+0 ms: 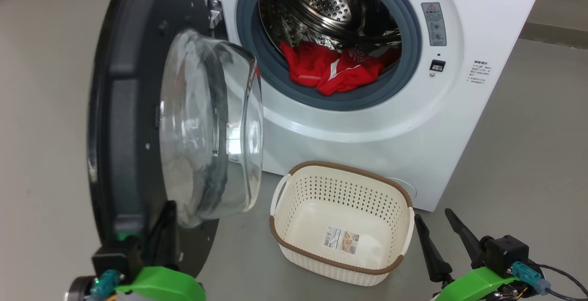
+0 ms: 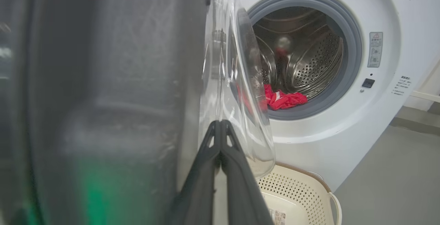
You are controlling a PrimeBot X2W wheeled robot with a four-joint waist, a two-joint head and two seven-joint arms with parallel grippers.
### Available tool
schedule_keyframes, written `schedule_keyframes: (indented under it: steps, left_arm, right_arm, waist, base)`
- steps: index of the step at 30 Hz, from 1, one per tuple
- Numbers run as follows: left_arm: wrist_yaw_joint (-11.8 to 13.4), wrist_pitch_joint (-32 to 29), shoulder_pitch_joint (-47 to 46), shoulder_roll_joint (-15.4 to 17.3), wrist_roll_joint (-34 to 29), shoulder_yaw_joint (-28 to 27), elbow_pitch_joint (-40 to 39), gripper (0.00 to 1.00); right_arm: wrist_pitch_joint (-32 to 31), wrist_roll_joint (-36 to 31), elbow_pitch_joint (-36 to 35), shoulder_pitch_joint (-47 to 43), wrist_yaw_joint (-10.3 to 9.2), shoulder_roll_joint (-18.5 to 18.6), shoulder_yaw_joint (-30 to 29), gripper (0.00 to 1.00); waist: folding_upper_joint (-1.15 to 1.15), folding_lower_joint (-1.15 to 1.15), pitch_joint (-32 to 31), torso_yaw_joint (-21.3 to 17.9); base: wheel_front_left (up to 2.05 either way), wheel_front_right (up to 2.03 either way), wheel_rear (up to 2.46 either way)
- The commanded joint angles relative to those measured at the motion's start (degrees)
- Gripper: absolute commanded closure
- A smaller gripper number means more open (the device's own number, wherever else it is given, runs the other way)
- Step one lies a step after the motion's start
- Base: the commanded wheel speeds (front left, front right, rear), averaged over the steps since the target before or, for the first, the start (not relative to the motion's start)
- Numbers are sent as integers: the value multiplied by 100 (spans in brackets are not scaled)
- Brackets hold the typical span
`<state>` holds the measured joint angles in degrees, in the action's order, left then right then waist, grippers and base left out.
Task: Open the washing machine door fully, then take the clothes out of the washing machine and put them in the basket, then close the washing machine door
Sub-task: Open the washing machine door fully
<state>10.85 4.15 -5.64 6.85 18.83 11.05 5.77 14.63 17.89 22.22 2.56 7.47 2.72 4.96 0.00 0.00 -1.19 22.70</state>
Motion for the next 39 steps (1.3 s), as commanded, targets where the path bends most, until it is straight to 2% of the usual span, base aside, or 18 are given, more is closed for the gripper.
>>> schedule_keyframes:
  steps: [1,11,21,39]
  left_arm:
    - [113,79,-78,199,35,-347,-170,100]
    - [200,297,-184,288,291,-742,69,100]
    - [294,518,-536,450,479,-1131,492,100]
    - [98,848,-1260,829,891,-1691,1403,100]
  right_arm:
    - [37,19,-115,169,2,16,156,0]
    - [37,-39,-69,137,2,16,351,0]
    - [37,-115,-36,87,2,16,655,0]
    - [37,-414,18,246,2,53,690,0]
  waist:
    - [0,0,15,30]
    - [0,0,164,201]
    - [0,0,323,194]
    - [0,0,675,157]
  base:
    - [0,0,0]
    - [0,0,0]
    - [0,0,0]
    - [0,0,0]
